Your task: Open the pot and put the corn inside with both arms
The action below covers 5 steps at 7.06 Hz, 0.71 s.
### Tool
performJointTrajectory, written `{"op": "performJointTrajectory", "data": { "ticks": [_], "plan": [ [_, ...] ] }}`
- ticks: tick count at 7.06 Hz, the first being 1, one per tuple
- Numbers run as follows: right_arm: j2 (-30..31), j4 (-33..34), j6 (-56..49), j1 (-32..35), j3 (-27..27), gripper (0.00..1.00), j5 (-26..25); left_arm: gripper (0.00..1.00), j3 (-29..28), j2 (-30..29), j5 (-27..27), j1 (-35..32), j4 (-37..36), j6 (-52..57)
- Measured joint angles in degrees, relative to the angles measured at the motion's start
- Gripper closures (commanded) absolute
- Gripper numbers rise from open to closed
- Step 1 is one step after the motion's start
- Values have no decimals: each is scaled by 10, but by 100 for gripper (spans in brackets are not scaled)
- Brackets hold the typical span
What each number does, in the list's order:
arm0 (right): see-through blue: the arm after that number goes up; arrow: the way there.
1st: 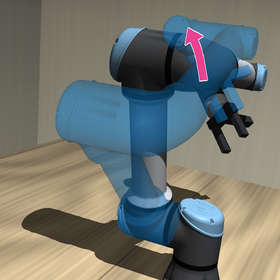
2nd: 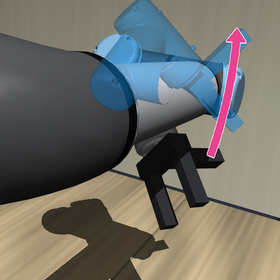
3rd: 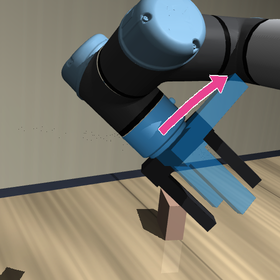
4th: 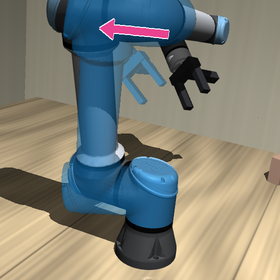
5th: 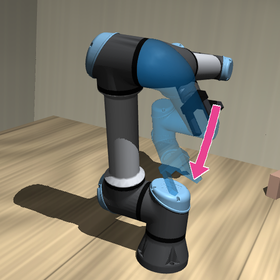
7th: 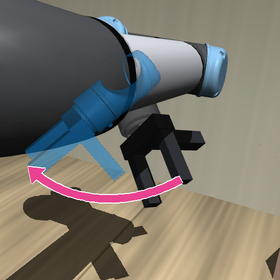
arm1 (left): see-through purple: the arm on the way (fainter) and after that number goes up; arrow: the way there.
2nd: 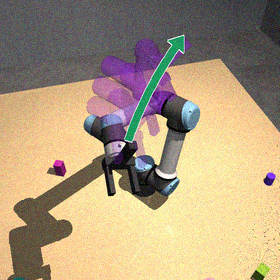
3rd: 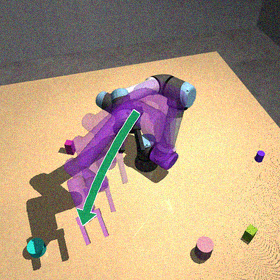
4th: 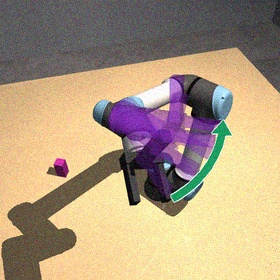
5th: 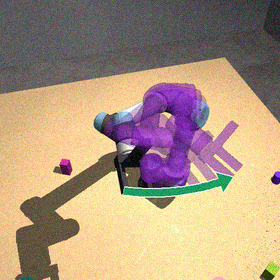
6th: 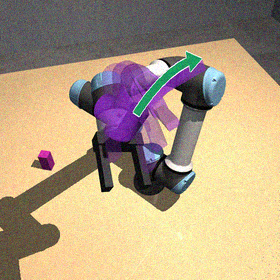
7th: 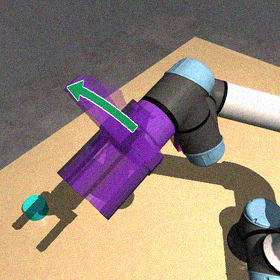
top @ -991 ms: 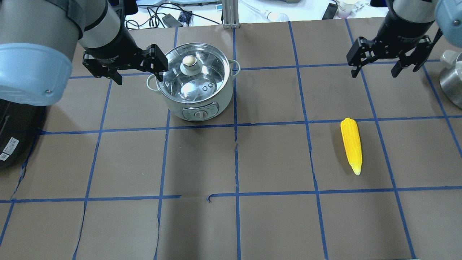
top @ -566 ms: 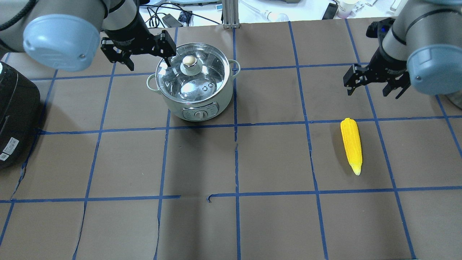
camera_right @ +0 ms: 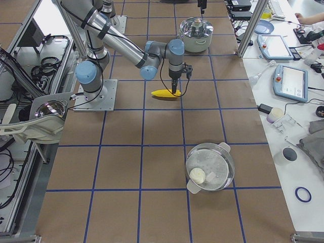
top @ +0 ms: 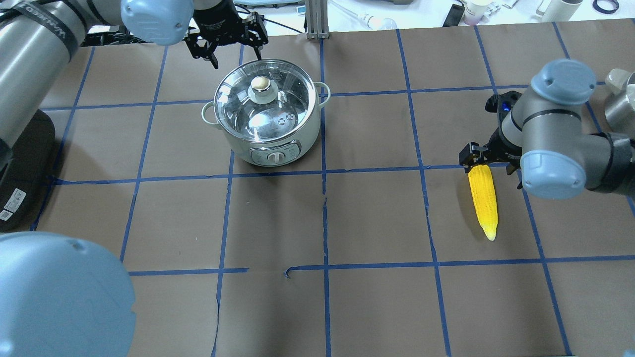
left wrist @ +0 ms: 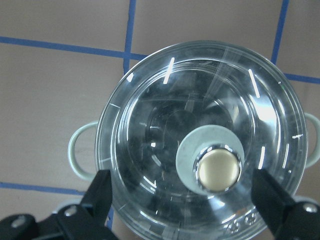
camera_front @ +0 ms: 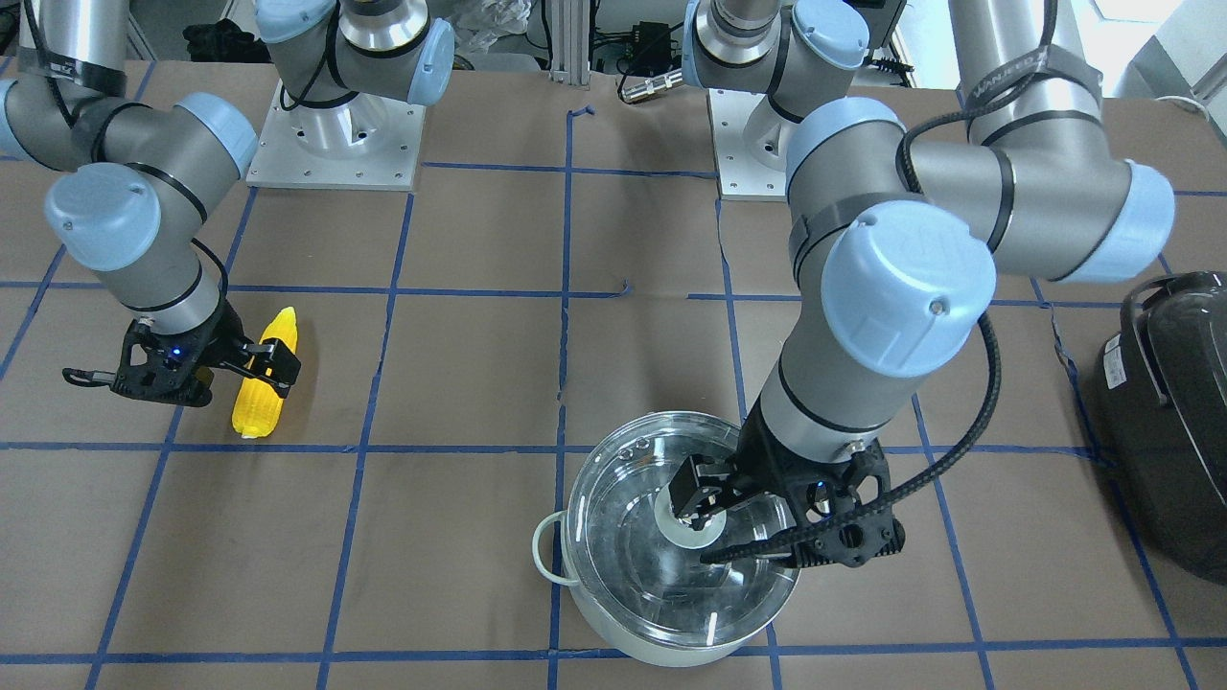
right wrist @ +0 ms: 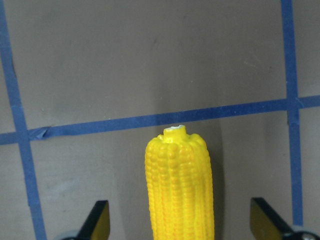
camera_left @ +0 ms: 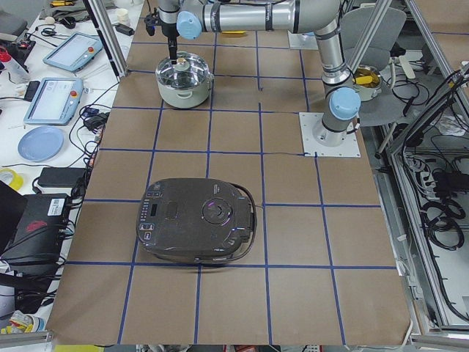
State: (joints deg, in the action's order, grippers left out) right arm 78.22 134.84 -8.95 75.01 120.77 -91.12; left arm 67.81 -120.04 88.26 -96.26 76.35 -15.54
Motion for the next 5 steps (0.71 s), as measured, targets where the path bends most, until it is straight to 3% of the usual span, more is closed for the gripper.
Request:
{"op": "performJointTrajectory", "data": {
  "ticks": [1, 2, 4, 5],
  "plan": [
    [-14, 19, -12, -2, 11, 0, 0, 0, -5, -19, 0, -10, -8, -13],
    [-22, 27, -27, -2, 15, 0, -1, 17, -4, -30, 0, -18, -15, -17],
    [-27, 30, -45, -3, 17, 1, -3, 81, 5, -31, 2, -27, -18, 0],
    [-29, 30, -47, -3, 17, 16, -3, 96, 12, -30, 2, -28, -20, 7]
  ]
}}
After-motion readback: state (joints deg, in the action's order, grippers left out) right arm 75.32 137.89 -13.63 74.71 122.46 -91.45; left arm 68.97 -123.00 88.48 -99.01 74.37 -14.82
